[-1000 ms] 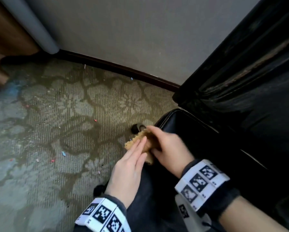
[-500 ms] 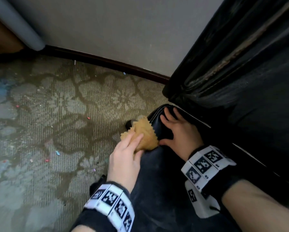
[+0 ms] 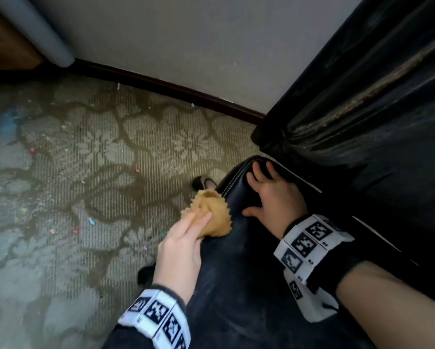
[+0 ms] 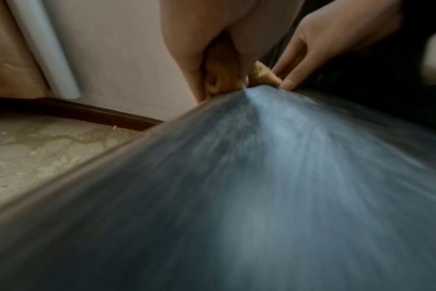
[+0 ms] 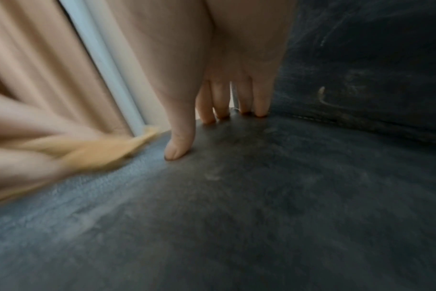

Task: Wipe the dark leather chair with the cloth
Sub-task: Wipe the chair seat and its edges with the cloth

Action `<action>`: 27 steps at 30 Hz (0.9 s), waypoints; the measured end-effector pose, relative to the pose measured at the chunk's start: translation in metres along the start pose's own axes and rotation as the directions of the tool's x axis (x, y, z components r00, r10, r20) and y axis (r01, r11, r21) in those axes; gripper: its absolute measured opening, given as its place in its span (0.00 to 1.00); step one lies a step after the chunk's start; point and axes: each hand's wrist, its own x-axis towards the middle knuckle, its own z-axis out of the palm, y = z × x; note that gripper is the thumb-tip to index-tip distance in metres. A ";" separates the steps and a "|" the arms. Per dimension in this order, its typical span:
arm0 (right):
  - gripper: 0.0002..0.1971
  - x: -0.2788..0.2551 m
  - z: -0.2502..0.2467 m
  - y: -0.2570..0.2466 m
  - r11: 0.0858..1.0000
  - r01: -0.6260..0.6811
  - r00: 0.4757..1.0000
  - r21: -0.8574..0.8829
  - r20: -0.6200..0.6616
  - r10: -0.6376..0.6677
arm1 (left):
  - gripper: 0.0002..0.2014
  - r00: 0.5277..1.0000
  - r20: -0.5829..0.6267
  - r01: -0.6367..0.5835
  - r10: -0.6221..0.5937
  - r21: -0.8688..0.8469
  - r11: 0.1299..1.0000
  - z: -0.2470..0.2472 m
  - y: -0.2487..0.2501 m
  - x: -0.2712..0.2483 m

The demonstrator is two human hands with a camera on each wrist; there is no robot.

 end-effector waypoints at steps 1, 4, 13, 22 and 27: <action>0.38 0.001 0.000 -0.002 1.000 -0.006 1.000 -0.016 0.006 0.006 | 0.25 1.000 0.014 -0.005 0.005 0.012 1.000 -0.006 -0.003 -0.011; 0.38 0.003 -0.002 -0.006 0.999 -0.024 0.999 -0.042 0.021 0.025 | 0.31 0.998 0.060 -0.033 0.031 0.025 0.999 -0.024 -0.008 -0.014; 0.38 0.005 -0.005 -0.008 0.992 -0.022 0.998 -0.123 0.051 0.028 | 0.20 0.995 0.049 -0.080 0.081 -0.026 0.996 -0.001 0.000 -0.010; 0.41 -0.010 -0.006 -0.015 0.996 0.023 1.000 -0.083 0.000 -0.023 | 0.23 0.998 0.062 -0.029 0.029 0.000 1.000 -0.039 -0.013 -0.013; 0.44 -0.025 0.014 -0.031 0.971 0.210 0.976 -0.113 0.074 -0.203 | 0.23 0.993 0.113 0.019 -0.013 -0.053 0.998 -0.017 -0.010 -0.004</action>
